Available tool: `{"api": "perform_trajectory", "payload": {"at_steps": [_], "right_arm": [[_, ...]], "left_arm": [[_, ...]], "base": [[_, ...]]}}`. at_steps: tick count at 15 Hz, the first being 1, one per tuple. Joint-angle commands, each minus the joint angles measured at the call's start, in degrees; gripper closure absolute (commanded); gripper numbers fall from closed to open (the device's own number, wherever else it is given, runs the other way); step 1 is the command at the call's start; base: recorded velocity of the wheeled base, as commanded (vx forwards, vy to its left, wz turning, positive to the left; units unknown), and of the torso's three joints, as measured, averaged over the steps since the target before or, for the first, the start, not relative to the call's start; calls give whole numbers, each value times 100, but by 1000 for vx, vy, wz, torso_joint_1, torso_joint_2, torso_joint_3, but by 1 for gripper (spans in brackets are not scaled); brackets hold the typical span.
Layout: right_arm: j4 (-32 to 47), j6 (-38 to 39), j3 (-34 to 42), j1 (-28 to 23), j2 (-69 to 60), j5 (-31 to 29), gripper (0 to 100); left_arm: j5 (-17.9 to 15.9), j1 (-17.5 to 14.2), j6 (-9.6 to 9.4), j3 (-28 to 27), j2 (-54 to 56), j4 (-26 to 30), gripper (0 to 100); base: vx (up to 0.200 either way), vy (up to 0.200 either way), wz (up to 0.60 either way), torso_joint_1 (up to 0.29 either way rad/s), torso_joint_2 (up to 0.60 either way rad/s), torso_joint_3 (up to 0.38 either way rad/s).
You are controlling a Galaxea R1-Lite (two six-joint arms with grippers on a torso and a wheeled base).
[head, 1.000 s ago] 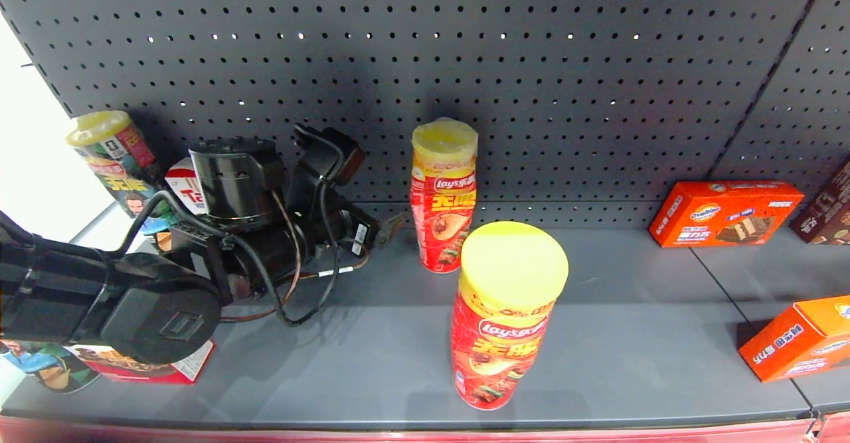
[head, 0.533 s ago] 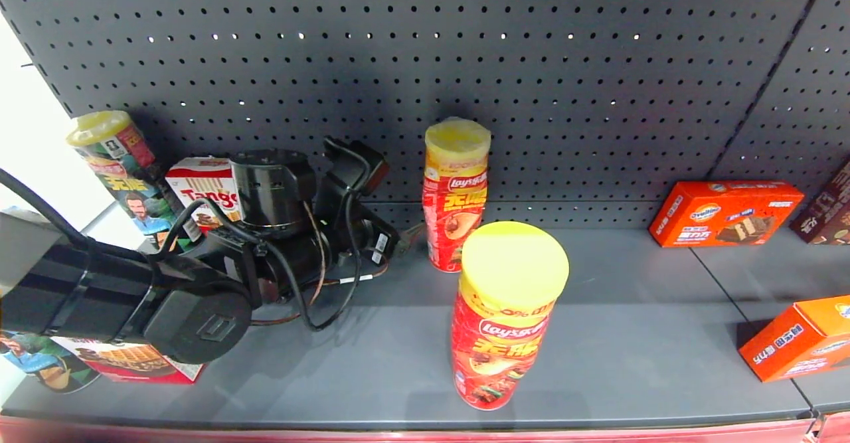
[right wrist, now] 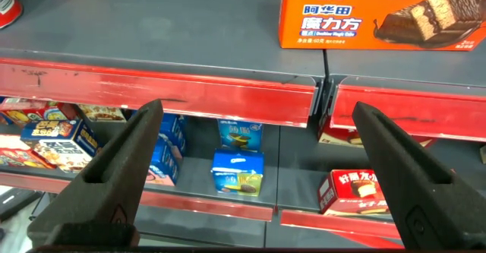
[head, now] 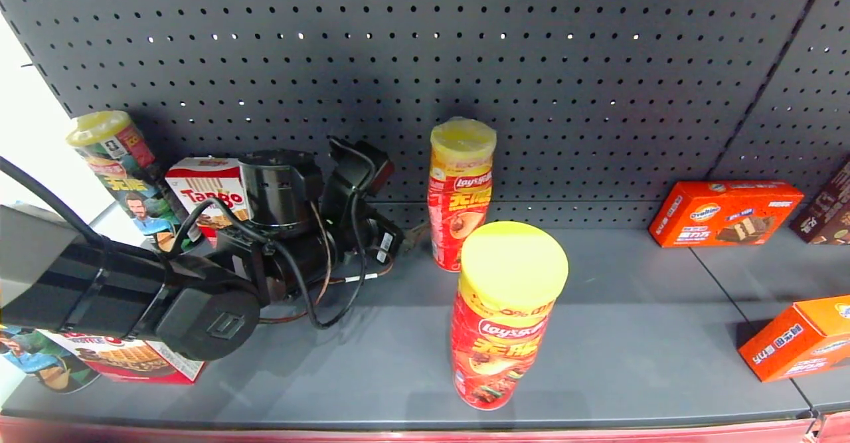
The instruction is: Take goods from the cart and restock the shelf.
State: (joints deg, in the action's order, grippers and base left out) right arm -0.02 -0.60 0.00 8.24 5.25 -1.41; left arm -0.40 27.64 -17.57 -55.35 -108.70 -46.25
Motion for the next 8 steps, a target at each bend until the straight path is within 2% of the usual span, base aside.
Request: {"api": "perform_trajectory", "payload": {"at_steps": [1,2,3,4,5,7,8], "right_arm": [[-6,-2,0,2,11,1,0],[-6,-2,0,2,2,1,0],[2,-2,0,2,2,1,0],[2,-2,0,2,2,1,0],[-6,-2,0,2,2,1,0],[-6,-2,0,2,2,1,0],[-6,-2,0,2,2,1,0]], "left_arm": [[5,-21,8,-55,271,-121,0],[-13,5,34,-38,482,-147,0],[-30,31,148,-29,701,-147,0],[-30,128,324,-11,939,-147,0],[14,400,649,41,1361,-156,0],[-65,655,684,402,2081,-156,0],[-162,664,667,771,2617,-156,0]], "base": [[0,0,0,0,0,0],[0,0,0,0,0,0],[0,0,0,0,0,0],[0,0,0,0,0,0],[0,0,0,0,0,0],[0,0,0,0,0,0],[0,0,0,0,0,0]]}}
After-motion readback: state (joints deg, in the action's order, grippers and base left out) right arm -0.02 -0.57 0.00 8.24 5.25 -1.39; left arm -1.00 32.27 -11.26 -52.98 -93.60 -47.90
